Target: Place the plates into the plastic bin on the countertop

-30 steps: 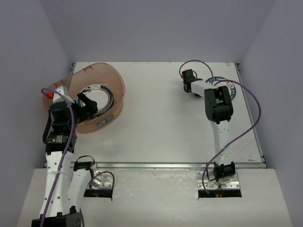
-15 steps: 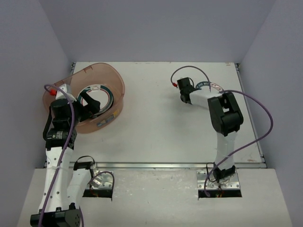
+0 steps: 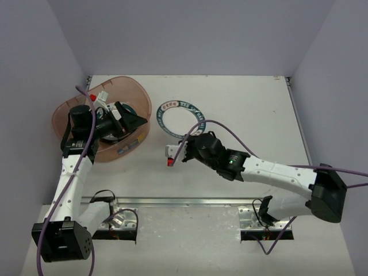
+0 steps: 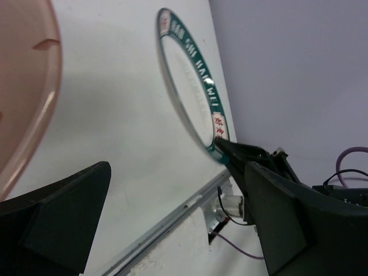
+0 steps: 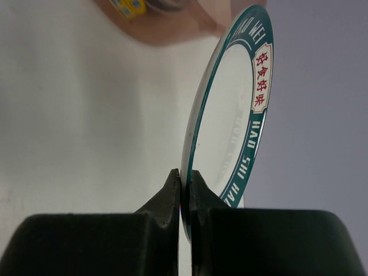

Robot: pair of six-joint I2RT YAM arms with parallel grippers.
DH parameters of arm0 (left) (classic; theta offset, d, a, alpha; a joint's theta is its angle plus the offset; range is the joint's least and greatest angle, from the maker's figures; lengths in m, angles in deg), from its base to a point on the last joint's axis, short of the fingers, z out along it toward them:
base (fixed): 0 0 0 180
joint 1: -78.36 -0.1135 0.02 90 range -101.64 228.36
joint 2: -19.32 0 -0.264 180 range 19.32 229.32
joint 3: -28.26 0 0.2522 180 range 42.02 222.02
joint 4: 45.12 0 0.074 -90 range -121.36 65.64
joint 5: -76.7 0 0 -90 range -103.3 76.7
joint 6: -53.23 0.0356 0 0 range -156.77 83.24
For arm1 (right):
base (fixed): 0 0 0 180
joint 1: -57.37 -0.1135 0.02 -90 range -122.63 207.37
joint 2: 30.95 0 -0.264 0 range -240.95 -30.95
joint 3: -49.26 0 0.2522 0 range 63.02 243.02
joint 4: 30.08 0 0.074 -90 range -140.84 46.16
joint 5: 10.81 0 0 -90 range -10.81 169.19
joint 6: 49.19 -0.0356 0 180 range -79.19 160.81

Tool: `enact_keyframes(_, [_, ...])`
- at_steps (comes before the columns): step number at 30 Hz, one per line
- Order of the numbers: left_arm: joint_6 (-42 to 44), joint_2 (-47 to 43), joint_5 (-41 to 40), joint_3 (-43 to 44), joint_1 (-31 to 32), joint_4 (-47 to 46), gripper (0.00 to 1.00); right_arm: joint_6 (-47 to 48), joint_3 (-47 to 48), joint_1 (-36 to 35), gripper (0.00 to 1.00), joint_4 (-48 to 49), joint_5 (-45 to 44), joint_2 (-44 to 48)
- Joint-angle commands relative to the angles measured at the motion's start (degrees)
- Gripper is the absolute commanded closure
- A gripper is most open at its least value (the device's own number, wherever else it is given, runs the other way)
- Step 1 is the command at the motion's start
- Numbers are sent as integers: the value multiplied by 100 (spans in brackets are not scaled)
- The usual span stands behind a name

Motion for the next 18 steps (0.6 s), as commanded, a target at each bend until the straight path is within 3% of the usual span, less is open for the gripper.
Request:
enact_keyframes(1, [-489, -78, 858, -185, 212, -820, 0, 284, -100, -525, 100, 223, 1108, 816])
enact_keyframes(5, [-555, 20, 849, -325, 398, -890, 2, 520, -58, -935, 100, 326, 907, 830])
enact_keyframes(8, [-509, 98, 732, -397, 531, -890, 20, 620, 24, -1088, 100, 326, 789, 753])
enact_keyframes(9, [-489, 122, 727, -422, 571, -885, 35, 639, 48, -1106, 100, 326, 759, 731])
enact_keyframes(12, [-393, 166, 639, -418, 595, -796, 100, 691, 112, -1123, 100, 297, 666, 674])
enact_keyframes(14, [-290, 163, 467, -284, 595, -620, 100, 696, 89, -1114, 95, 346, 606, 666])
enact_keyframes(18, [-34, 122, -459, 404, 553, -92, 100, 485, -268, -1059, 9, 1054, 406, 820])
